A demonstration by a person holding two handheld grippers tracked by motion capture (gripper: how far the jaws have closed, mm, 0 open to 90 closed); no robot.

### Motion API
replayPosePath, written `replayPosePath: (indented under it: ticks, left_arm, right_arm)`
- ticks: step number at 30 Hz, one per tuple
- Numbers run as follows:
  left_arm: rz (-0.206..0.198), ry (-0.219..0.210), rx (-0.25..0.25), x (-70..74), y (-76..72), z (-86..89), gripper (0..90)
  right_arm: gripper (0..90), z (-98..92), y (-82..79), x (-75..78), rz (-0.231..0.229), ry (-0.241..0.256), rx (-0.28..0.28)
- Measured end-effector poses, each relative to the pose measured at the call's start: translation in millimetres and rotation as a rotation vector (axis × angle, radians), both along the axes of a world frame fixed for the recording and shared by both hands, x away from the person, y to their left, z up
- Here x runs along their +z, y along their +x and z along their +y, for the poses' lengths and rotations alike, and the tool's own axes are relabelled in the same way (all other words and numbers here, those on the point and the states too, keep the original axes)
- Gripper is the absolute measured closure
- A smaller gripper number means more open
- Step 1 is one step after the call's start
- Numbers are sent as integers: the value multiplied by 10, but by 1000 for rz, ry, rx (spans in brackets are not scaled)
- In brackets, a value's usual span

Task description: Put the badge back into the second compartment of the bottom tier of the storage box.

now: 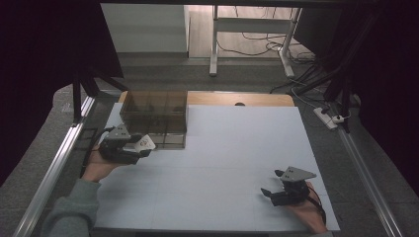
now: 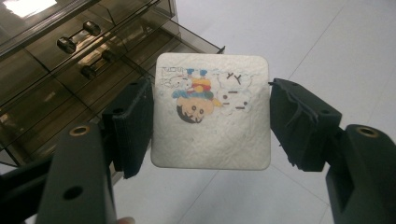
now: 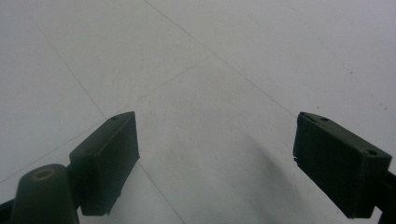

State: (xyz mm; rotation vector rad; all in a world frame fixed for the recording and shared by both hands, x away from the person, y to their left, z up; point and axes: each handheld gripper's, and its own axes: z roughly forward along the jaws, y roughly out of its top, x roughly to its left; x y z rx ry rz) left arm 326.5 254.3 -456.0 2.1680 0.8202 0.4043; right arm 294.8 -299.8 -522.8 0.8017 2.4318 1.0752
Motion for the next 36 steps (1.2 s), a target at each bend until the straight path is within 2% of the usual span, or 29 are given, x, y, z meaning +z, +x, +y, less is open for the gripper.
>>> replayPosePath:
  ticks: [18,29,36]
  left_arm:
    - [-9,6,-7,6,30,-60,332]
    - [-8,13,-10,-5,55,-86,332]
    - [-14,14,-11,4,65,-107,332]
  right_arm:
    - [146,9,3,-9,10,-3,-3]
    - [150,34,6,-37,17,-33,-9]
    - [150,34,6,-37,22,-25,-8]
